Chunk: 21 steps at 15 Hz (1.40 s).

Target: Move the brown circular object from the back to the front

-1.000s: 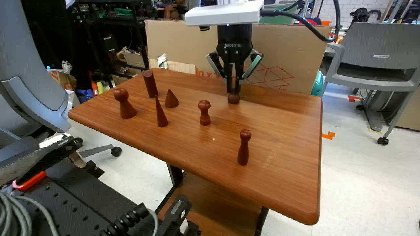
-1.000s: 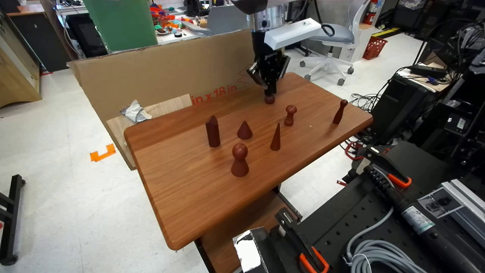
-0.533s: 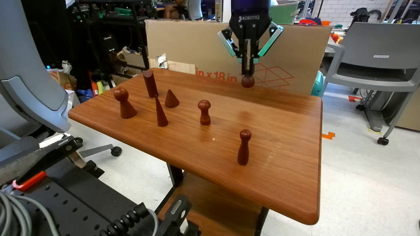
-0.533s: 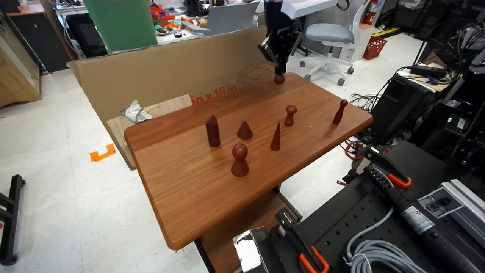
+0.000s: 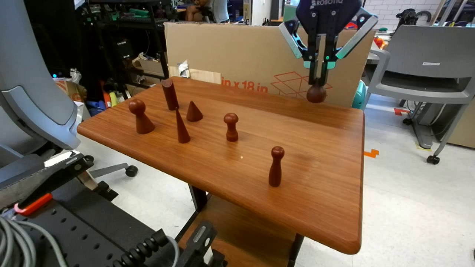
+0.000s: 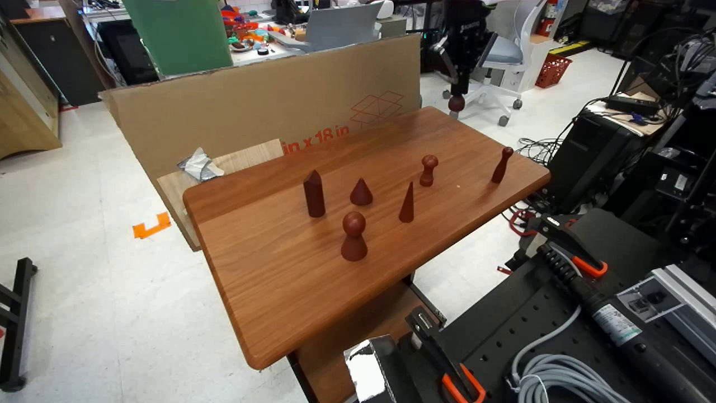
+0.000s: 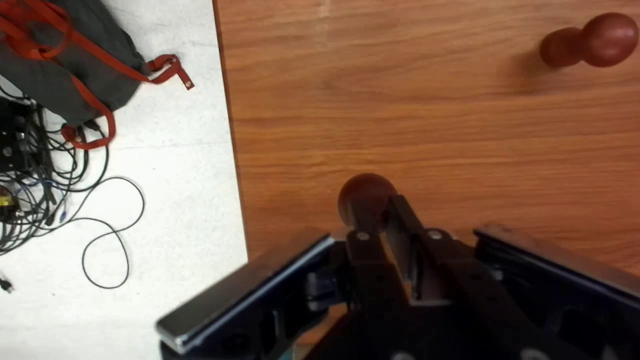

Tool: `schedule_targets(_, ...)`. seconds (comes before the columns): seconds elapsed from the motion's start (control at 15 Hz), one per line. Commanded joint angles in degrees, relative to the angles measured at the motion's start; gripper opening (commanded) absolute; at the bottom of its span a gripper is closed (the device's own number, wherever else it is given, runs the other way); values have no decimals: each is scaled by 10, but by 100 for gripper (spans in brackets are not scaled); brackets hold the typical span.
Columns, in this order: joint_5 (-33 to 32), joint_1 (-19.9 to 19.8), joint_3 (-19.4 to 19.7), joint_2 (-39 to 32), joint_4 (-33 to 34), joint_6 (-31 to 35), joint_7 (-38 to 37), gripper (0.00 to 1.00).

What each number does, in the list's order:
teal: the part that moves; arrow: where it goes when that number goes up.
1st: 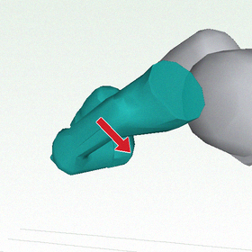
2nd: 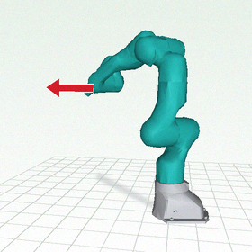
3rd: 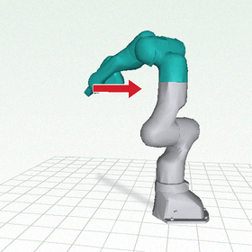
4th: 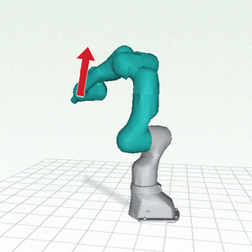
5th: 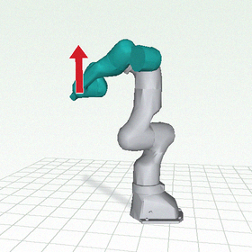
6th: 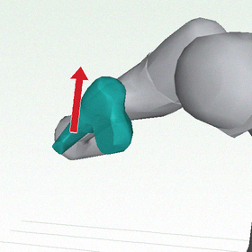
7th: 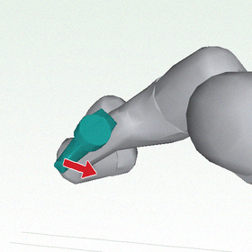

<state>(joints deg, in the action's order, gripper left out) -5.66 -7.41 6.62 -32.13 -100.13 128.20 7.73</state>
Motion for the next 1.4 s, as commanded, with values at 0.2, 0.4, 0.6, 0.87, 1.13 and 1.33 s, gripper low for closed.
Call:
schedule_targets(0.2,10,-19,-4,-37,-3,-9,-1,3)
schedule_targets(0.4,18,-22,-4,-67,19,-23,-11,3)
schedule_targets(0.6,21,-25,-1,-89,34,-32,-21,3)
schedule_targets(0.87,31,-33,-6,-89,45,-55,-13,39)
schedule_targets(1.13,46,-30,-19,-18,-8,-41,6,61)
schedule_targets(1.33,33,-11,-27,74,-83,-9,12,82)
